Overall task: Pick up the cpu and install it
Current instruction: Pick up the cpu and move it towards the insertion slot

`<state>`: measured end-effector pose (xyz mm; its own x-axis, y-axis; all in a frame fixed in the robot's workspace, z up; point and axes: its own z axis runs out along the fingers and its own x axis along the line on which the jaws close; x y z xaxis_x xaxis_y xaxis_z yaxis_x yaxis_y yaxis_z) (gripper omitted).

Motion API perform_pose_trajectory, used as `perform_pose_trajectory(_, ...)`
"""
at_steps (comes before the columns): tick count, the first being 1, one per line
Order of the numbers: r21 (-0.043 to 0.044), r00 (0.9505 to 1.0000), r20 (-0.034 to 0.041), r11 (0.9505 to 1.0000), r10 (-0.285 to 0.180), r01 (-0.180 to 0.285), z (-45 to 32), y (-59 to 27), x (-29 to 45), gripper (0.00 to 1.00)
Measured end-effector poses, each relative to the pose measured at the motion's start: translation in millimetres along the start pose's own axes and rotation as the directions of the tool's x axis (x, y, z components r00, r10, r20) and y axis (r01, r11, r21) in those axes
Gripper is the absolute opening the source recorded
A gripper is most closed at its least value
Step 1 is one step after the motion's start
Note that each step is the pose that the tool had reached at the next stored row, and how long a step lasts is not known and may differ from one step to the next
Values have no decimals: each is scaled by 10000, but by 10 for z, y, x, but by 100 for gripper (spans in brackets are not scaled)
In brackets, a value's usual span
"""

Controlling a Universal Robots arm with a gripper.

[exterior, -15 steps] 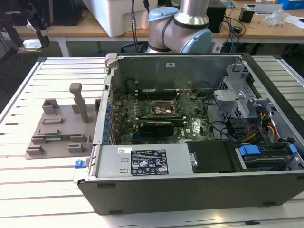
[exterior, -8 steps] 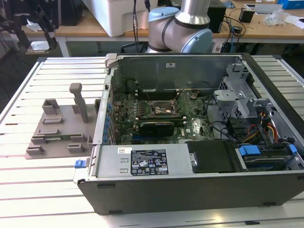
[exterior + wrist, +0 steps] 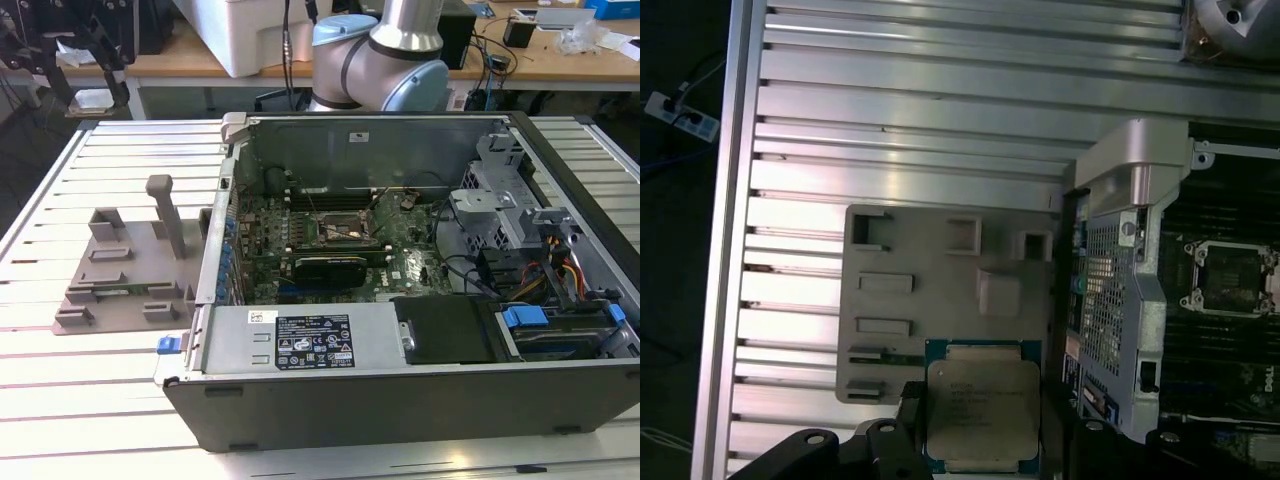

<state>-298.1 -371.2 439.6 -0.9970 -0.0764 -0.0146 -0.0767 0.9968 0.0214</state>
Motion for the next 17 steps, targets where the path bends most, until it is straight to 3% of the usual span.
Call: perform_pose_trajectory(17, 0, 10000, -1, 10000, 1, -1, 83, -16, -183, 55)
